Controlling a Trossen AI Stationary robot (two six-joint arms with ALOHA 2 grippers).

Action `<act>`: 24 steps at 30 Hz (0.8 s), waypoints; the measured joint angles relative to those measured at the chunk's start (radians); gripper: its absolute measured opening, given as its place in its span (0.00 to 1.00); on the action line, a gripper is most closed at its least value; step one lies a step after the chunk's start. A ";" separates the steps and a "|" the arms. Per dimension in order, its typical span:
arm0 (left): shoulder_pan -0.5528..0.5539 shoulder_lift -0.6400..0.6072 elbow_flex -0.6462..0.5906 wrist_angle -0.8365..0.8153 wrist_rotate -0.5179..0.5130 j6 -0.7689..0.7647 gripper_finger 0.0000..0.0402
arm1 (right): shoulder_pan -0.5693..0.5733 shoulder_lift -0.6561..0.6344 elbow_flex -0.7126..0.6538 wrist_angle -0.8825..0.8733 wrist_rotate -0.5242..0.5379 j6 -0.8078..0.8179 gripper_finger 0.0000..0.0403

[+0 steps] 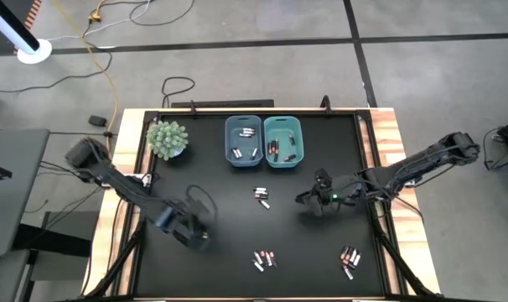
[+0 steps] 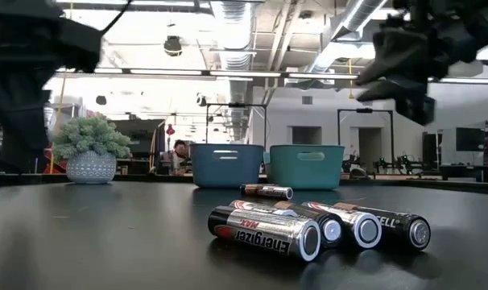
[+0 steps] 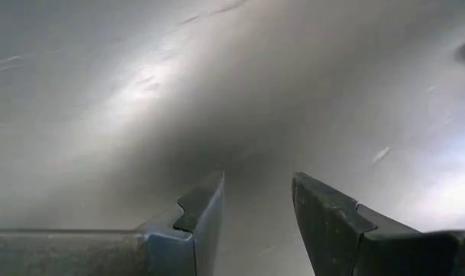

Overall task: Sort batteries
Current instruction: Put the silver battery into the blue bin

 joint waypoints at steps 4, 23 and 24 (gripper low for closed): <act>-0.015 -0.173 -0.146 -0.006 -0.016 0.019 0.37 | -0.015 0.096 0.114 -0.012 0.007 -0.092 0.29; -0.017 -0.667 -0.441 -0.008 -0.046 0.163 0.37 | -0.038 0.640 0.668 -0.554 0.009 -0.092 0.29; -0.017 -0.670 -0.444 -0.012 -0.046 0.194 0.37 | -0.038 0.661 0.674 -0.553 0.009 -0.088 0.29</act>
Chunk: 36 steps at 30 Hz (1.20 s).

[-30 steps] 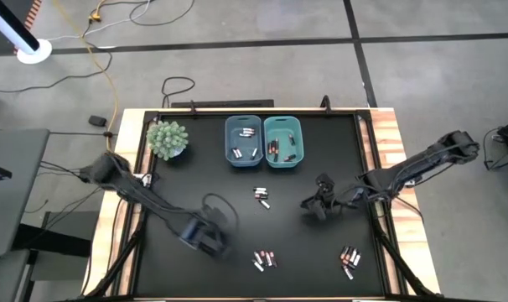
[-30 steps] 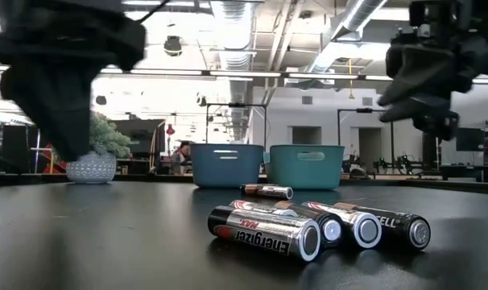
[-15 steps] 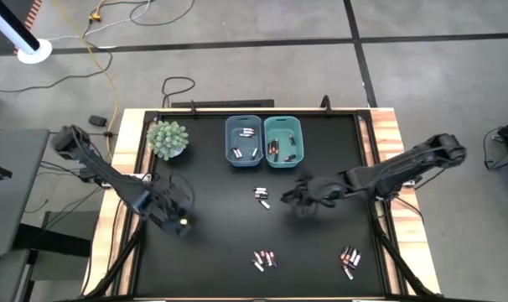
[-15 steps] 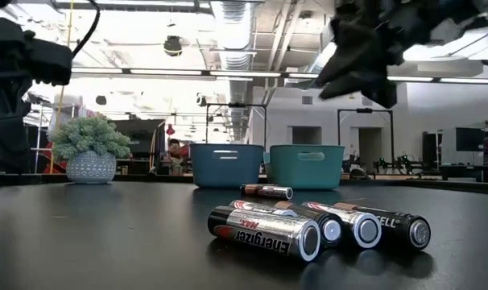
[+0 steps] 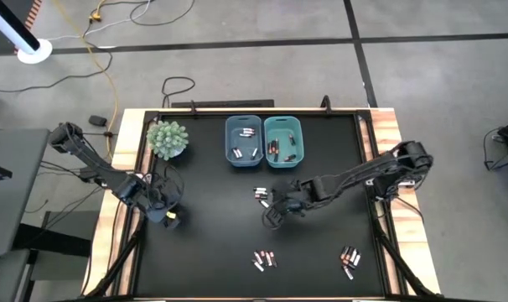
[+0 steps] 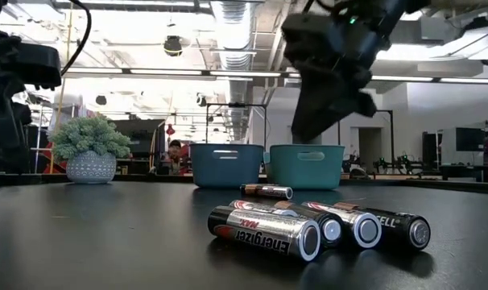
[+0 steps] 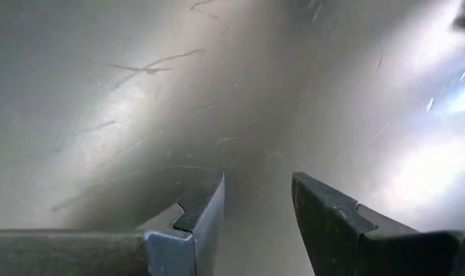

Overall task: Sort batteries
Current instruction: Put the silver battery into the blue bin

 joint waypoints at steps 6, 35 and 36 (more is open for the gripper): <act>0.000 -0.001 -0.002 0.000 -0.001 0.102 0.37 | 0.000 0.107 0.032 0.080 0.000 0.000 0.33; 0.000 -0.001 -0.001 0.006 -0.002 0.095 0.37 | -0.027 0.261 0.076 0.087 0.000 0.262 0.39; 0.000 -0.001 -0.001 0.005 -0.002 0.095 0.37 | -0.027 0.261 0.076 0.087 -0.001 0.278 0.39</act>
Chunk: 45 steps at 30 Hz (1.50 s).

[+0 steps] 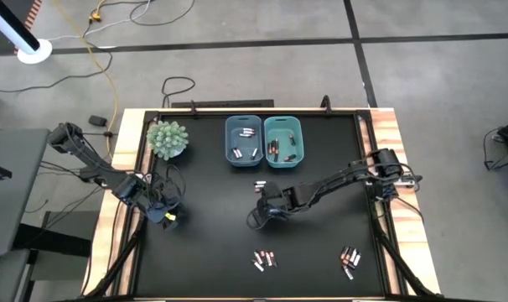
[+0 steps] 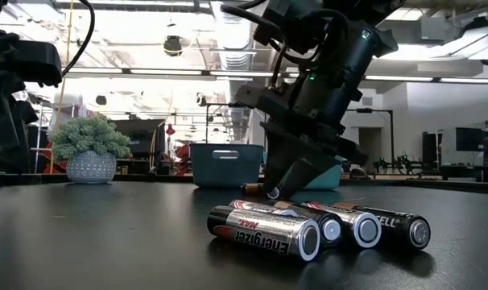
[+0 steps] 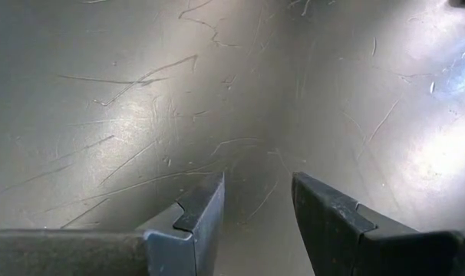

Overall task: Sort batteries
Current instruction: Put the silver battery into the blue bin

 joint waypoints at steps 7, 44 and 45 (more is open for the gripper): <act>0.000 0.000 0.000 0.000 0.000 0.000 0.37 | -0.011 0.000 0.000 -0.008 -0.004 0.109 0.39; 0.000 0.000 0.000 0.001 0.000 0.000 0.37 | -0.063 -0.012 0.028 -0.187 -0.058 -0.044 0.13; 0.000 0.000 0.000 0.000 0.000 0.000 0.37 | -0.063 -0.013 0.036 -0.202 -0.059 -0.057 0.13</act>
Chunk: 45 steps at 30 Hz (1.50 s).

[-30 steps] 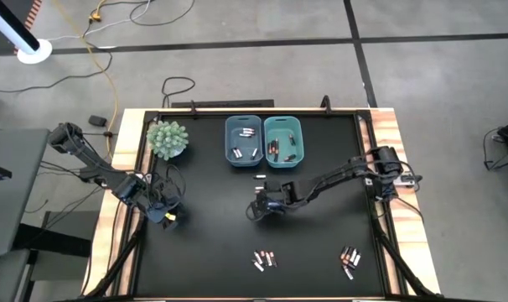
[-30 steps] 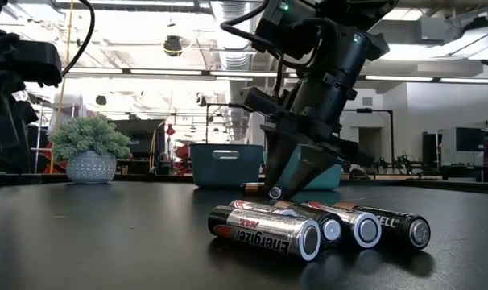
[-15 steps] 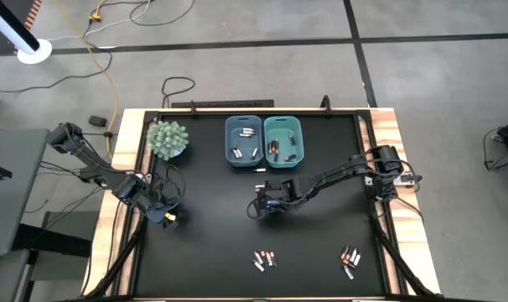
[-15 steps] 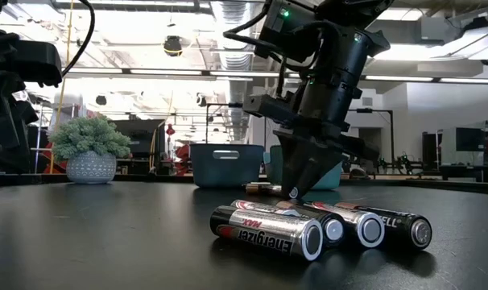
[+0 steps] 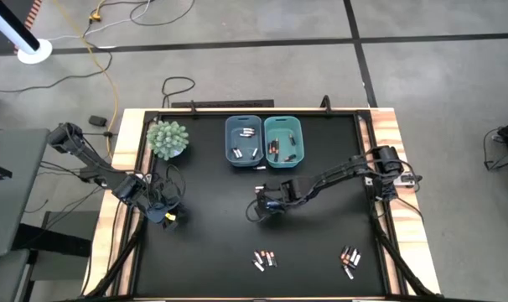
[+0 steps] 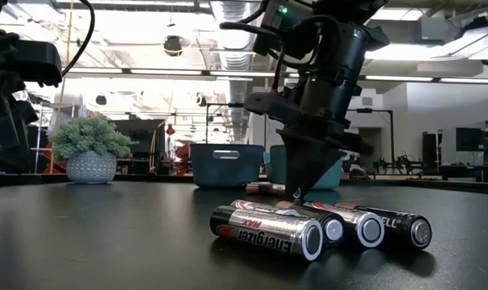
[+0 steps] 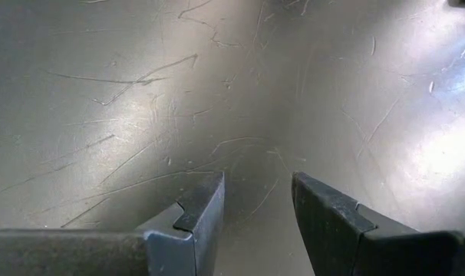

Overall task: Sort batteries
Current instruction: Put the silver battery into the blue bin

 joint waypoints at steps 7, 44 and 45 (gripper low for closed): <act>0.000 0.000 0.000 0.000 0.000 0.000 0.37 | 0.000 0.002 0.102 -0.177 -0.005 -0.047 0.13; 0.101 0.000 0.000 0.001 -0.131 0.000 0.37 | -0.388 -0.001 0.690 -0.268 -0.093 -0.832 0.13; 0.115 0.000 0.000 0.001 -0.131 0.005 0.37 | -0.401 -0.001 0.690 -0.255 -0.100 -0.855 0.13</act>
